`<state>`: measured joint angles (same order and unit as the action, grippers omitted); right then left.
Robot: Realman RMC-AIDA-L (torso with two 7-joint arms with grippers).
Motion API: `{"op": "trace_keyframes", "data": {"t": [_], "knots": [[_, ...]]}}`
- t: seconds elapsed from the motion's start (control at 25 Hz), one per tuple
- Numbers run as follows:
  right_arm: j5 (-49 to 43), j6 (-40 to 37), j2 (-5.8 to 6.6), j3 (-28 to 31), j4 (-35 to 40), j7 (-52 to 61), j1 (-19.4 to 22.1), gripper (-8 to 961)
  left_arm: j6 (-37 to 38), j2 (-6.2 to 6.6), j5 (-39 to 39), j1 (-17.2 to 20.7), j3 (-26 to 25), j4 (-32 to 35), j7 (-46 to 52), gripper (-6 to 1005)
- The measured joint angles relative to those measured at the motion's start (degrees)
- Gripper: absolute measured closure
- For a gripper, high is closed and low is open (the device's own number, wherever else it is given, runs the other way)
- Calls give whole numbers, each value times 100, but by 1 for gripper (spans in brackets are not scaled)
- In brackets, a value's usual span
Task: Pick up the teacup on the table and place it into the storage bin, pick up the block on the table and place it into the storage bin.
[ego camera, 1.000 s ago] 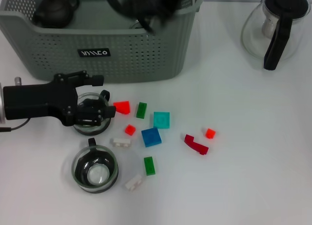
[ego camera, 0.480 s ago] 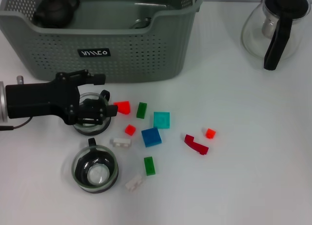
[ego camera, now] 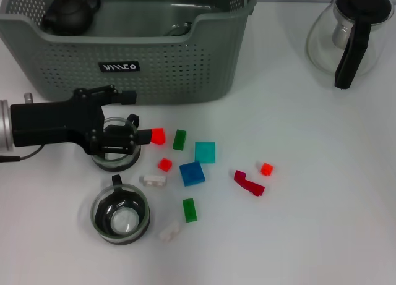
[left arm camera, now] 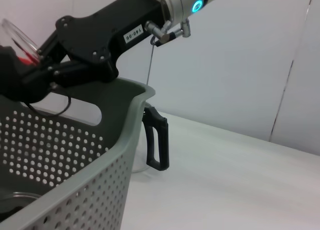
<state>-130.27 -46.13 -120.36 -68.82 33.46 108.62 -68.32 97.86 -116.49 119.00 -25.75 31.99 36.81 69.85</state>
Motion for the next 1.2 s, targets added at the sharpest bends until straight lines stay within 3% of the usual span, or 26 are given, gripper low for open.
{"op": "trace_keyframes", "data": {"t": [0.6, 1.08, 1.2], "knots": [[2, 556, -32, -226, -516, -191, -55, 857, -83, -5, 11, -46, 0, -77, -6, 66], [1, 540, -41, -537, -406, 41, -2, 838, -83, -5, 8, -34, 0, -78, -1, 67], [-15, 542, -38, -603, -351, 160, 6, 786, -82, -5, 0, -20, 0, -77, -7, 67]]}}
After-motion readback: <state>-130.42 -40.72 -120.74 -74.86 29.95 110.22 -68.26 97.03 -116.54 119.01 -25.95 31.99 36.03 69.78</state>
